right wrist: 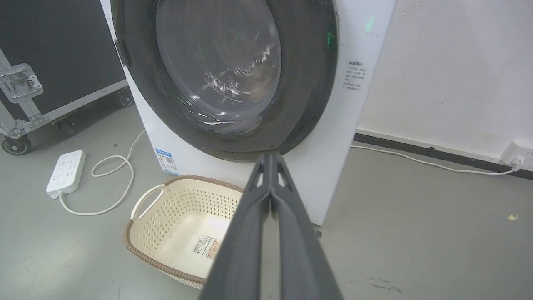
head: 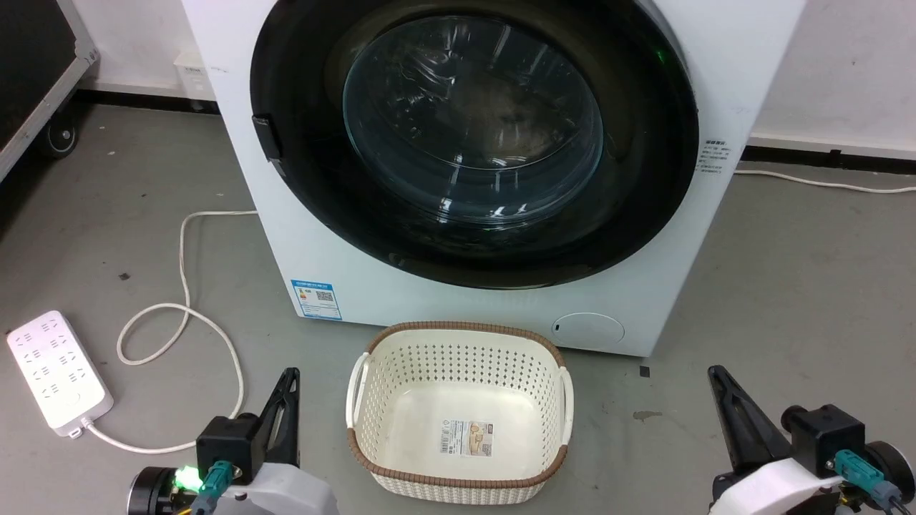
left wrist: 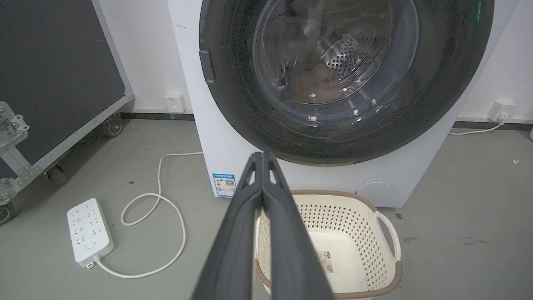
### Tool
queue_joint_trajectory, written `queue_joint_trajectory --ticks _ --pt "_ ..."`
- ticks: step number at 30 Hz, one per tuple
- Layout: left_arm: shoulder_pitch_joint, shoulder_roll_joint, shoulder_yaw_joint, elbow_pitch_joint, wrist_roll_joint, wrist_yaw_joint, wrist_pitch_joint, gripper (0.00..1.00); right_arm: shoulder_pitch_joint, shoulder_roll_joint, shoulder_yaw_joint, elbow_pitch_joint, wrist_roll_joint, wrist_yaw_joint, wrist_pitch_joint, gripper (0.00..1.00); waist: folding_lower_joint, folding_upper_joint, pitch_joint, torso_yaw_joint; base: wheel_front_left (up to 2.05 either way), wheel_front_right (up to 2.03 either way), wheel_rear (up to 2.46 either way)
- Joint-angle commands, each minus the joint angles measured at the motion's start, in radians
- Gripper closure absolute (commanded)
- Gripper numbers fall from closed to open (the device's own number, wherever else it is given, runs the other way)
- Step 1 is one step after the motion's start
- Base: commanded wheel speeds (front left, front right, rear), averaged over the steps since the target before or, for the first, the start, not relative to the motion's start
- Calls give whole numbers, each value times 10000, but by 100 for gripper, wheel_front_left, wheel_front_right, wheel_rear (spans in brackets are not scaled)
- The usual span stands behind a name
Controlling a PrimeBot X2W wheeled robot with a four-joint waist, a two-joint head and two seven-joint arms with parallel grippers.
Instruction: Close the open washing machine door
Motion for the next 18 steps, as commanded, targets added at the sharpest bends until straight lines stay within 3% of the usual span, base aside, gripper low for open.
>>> queue_joint_trajectory --ticks 1,18 --pt "-122 -9 71 -73 87 59 71 100 -183 59 24 -109 -94 -6 77 100 0 0 2 -3 0 0 0" --pt "-174 -20 258 -281 273 87 417 100 -232 135 90 -301 -312 -7 426 100 0 0 24 -29 0 0 0"
